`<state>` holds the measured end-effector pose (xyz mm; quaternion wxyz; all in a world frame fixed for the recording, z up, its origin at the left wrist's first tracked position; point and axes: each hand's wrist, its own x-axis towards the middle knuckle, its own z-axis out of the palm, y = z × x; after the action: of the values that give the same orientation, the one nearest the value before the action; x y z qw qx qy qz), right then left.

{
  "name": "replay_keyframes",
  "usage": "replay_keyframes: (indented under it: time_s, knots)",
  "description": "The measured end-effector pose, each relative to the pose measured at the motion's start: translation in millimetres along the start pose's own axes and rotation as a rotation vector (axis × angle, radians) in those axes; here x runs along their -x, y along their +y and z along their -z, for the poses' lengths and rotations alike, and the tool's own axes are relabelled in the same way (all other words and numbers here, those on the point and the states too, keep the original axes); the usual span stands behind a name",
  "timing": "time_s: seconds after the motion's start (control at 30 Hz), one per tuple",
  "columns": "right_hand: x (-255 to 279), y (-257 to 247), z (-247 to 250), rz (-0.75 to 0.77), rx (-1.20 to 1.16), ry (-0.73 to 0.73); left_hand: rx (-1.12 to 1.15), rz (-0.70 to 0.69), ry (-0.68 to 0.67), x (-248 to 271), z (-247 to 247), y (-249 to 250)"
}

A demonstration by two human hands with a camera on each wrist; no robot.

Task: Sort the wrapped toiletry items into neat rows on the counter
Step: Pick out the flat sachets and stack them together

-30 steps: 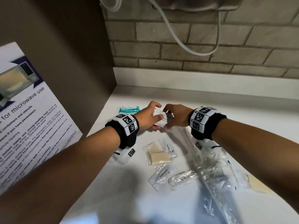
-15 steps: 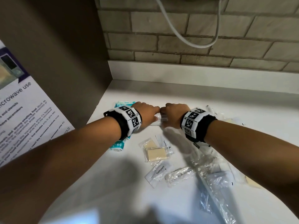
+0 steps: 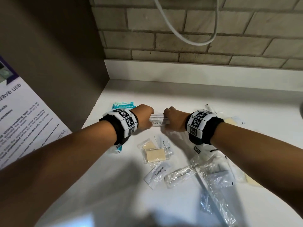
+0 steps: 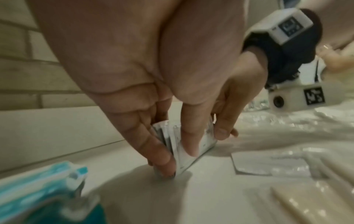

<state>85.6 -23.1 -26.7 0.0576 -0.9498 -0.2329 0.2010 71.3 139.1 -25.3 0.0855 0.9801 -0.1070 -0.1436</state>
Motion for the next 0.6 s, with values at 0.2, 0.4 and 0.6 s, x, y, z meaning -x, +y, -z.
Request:
replay_keyframes:
  time_s: [0.2, 0.4, 0.6]
  knots:
    - [8, 14, 7, -0.009, -0.183, 0.091, 0.119, -0.037, 0.052, 8, -1, -10]
    - [8, 18, 2, -0.021, -0.193, 0.153, 0.162, 0.003, 0.112, 14, -3, -10]
    - [7, 14, 2, -0.052, -0.179, 0.174, 0.191, 0.035, 0.149, 13, -3, -6]
